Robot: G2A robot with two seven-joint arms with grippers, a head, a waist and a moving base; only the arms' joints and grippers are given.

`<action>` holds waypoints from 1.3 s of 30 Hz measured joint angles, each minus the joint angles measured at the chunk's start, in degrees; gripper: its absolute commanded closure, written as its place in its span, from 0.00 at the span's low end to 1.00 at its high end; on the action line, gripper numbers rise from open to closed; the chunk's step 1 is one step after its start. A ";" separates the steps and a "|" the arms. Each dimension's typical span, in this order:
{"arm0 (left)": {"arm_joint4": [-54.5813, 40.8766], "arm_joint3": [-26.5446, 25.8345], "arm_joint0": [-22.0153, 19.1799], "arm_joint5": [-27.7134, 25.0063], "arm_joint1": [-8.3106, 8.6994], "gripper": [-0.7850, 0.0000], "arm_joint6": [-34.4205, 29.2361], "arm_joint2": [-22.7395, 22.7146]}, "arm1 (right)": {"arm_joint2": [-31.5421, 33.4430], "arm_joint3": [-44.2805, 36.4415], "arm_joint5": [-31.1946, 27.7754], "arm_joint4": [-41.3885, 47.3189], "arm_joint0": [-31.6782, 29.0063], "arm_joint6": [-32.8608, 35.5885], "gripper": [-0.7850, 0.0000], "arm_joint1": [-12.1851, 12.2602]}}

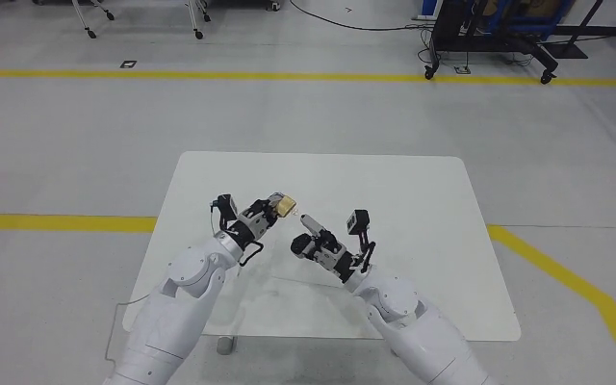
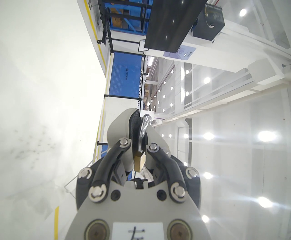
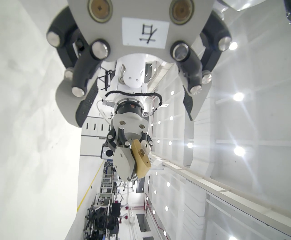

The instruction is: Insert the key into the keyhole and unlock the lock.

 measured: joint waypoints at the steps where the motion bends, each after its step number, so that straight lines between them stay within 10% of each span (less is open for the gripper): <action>1: 0.18 0.00 0.01 -0.30 0.06 1.00 -1.19 -0.12 | 0.32 0.19 0.55 1.42 0.10 1.65 0.60 0.03; 39: 7.22 -0.65 0.49 -6.05 0.29 1.00 -6.39 -0.09 | 2.00 8.03 5.89 20.46 3.72 15.01 1.00 -1.70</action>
